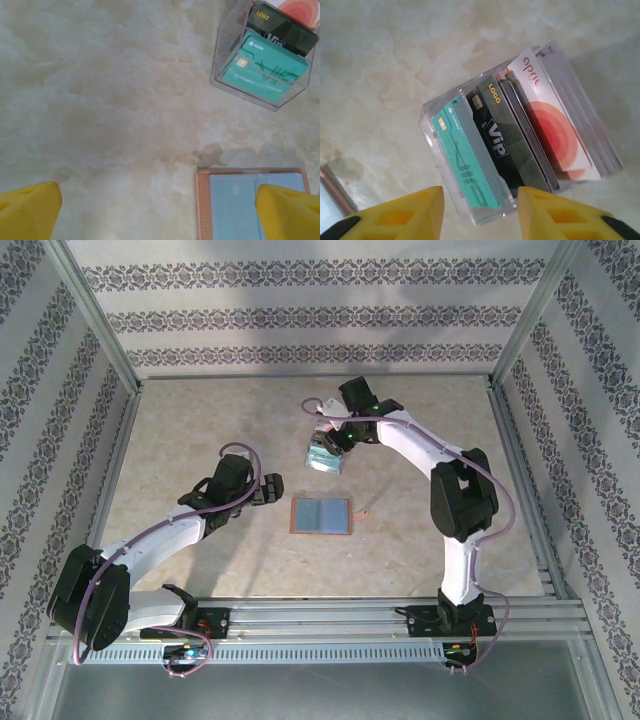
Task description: Take the credit cards out of the card holder
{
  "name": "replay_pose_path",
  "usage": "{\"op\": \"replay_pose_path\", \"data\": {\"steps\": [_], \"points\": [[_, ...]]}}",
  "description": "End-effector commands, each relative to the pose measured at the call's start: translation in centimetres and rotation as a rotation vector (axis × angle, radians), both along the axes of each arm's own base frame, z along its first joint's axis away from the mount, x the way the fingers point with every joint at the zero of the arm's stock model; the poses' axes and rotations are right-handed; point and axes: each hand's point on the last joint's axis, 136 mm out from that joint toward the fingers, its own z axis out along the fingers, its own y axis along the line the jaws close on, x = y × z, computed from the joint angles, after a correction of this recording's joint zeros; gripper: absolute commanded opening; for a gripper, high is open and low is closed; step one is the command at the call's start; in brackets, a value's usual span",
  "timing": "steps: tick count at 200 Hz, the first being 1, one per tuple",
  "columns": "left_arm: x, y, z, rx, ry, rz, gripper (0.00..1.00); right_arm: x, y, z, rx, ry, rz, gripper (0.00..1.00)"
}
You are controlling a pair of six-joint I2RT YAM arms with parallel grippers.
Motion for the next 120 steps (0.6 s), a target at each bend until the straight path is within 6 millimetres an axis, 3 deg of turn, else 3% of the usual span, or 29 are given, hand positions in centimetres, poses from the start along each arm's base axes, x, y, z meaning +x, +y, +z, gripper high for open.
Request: {"op": "replay_pose_path", "data": {"steps": [1, 52, 74, 120], "points": [[0.0, 1.1, -0.2, -0.047, -0.007, 0.068, 0.99, -1.6, 0.4, 2.7, 0.045, -0.009, -0.183, 0.46], [0.4, 3.1, -0.1, -0.129, -0.039, 0.16, 0.99, -9.2, 1.5, 1.1, 0.022, 0.092, -0.417, 0.5], [0.6, 3.7, -0.2, -0.149, -0.046, 0.182, 0.99, -12.0, 1.8, -0.5, 0.016, 0.145, -0.503, 0.54], [0.5, 5.2, -0.6, -0.127, -0.047, 0.23, 0.99, -16.9, 5.2, -4.7, -0.044, 0.249, -0.528, 0.64]]}}
